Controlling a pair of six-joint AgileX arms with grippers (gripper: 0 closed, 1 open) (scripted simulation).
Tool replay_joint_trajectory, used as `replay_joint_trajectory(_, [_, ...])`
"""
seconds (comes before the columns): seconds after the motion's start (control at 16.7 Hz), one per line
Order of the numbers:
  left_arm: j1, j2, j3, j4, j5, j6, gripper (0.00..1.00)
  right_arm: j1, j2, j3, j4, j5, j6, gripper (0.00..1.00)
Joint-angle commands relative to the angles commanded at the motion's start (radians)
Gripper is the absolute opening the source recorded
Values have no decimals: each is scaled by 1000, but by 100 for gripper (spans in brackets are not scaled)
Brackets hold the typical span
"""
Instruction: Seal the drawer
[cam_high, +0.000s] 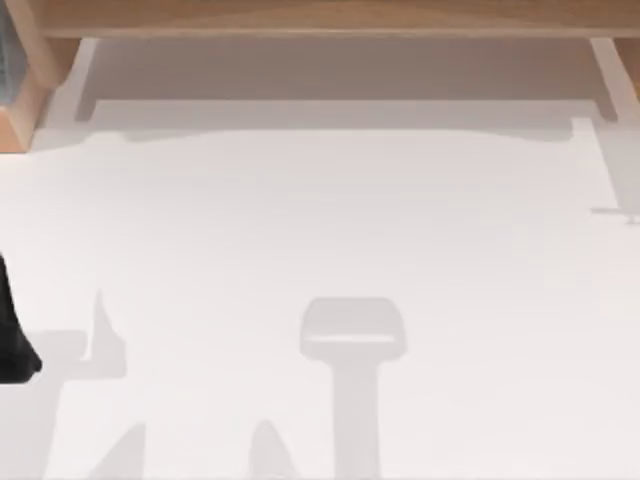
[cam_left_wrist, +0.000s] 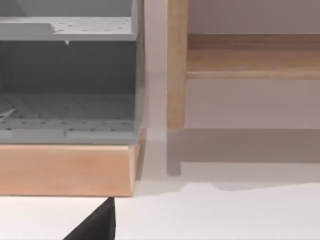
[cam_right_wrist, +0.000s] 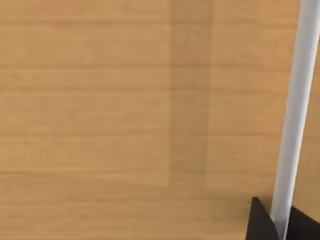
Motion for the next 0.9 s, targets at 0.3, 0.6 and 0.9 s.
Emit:
replay_joint_trajectory(0.3, [0, 0, 0, 0, 0, 0, 100, 23, 15, 41, -26, 21, 0, 0])
replay_joint_trajectory(0.6, [0, 0, 0, 0, 0, 0, 100, 39, 41, 107, -63, 43, 1, 0])
replay_joint_trajectory(0.9, [0, 0, 0, 0, 0, 0, 100, 95, 110, 269, -161, 100, 1, 0])
